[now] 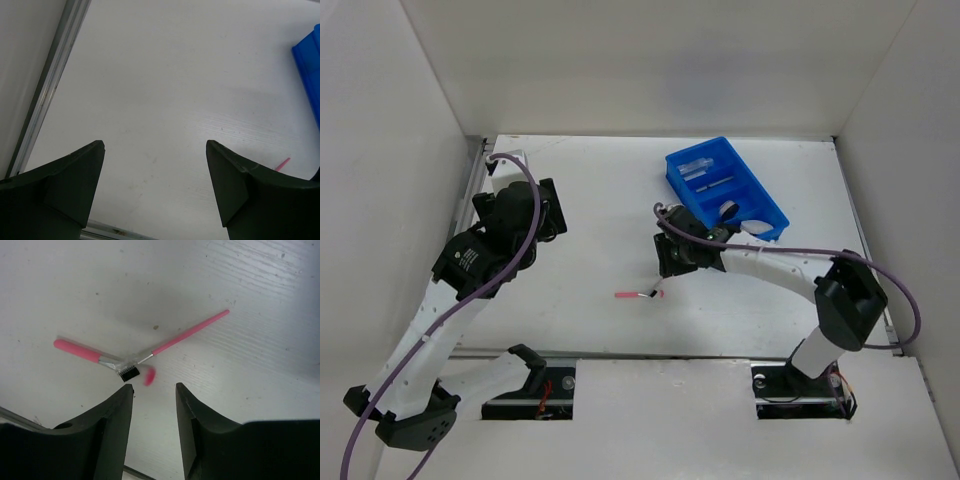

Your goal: Organize the makeup

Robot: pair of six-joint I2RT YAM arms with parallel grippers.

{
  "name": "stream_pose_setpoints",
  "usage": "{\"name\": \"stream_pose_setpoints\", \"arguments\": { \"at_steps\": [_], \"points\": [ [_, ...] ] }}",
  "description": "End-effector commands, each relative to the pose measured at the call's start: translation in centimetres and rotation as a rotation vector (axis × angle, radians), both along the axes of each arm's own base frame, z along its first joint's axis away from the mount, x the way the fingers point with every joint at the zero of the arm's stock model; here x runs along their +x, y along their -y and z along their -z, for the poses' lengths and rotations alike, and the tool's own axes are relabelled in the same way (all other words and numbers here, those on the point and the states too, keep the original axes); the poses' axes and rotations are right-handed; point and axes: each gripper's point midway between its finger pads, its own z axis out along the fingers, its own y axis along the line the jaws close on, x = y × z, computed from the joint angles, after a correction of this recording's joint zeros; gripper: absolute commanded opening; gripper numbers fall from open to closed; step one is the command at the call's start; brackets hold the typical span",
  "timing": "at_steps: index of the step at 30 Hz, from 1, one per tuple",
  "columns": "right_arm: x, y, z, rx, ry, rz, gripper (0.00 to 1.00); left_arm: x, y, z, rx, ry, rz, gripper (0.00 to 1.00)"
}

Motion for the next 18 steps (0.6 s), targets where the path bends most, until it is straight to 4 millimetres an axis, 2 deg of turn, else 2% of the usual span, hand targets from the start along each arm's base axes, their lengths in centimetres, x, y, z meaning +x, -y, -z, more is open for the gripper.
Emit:
{"name": "stream_pose_setpoints", "arguments": {
  "at_steps": [1,3,4,7,9,11,12,13,14,15,16,17,18],
  "points": [
    [1.4,-1.4,-1.1,0.065,-0.046,0.117,0.45,-0.1,-0.1,-1.8,-0.027,0.052,0.002,0.80],
    [1.3,-2.7,-0.9,0.138,-0.122,0.230,0.45,-0.1,-0.1,-1.8,-0.027,0.052,0.002,0.80],
    [1.5,-3.1,0.1,0.132,-0.157,0.271,0.45,-0.3,-0.3,-2.0,-0.033,0.061,0.002,0.80],
    [1.8,-3.5,1.2,0.130,-0.226,0.407,0.45,-0.7,-0.5,-2.0,-0.041,0.062,-0.002,0.80],
    [1.6,-3.5,2.7,0.119,-0.271,0.473,0.45,-0.8,-0.6,-1.8,-0.040,0.061,-0.002,0.80],
    [2.5,-2.6,3.2,0.108,-0.266,0.537,0.45,-1.1,-0.8,-1.8,-0.039,0.060,-0.002,0.80],
    [2.2,-2.1,3.7,0.093,-0.274,0.561,0.46,-1.1,-0.8,-1.8,-0.039,0.060,-0.002,0.80],
    [2.8,-1.1,4.1,0.087,-0.275,0.602,0.48,-1.1,-0.8,-1.8,-0.039,0.060,-0.002,0.80],
    [2.4,-0.2,5.1,0.066,-0.292,0.628,0.50,-1.1,-0.8,-1.8,-0.039,0.060,-0.002,0.80],
    [2.4,0.1,5.0,0.082,-0.300,0.631,0.55,-1.1,-0.8,-1.8,-0.039,0.060,-0.002,0.80],
    [2.8,-0.1,4.6,0.124,-0.299,0.642,0.56,-1.1,-0.8,-1.4,-0.033,0.051,-0.002,0.80],
    [2.5,0.3,5.3,0.127,-0.322,0.644,0.56,-1.1,-0.8,-1.4,-0.033,0.051,-0.002,0.80],
    [2.7,0.0,4.8,0.149,-0.310,0.640,0.57,-1.1,-0.9,-1.1,-0.020,0.042,0.002,0.80]
  ]
}}
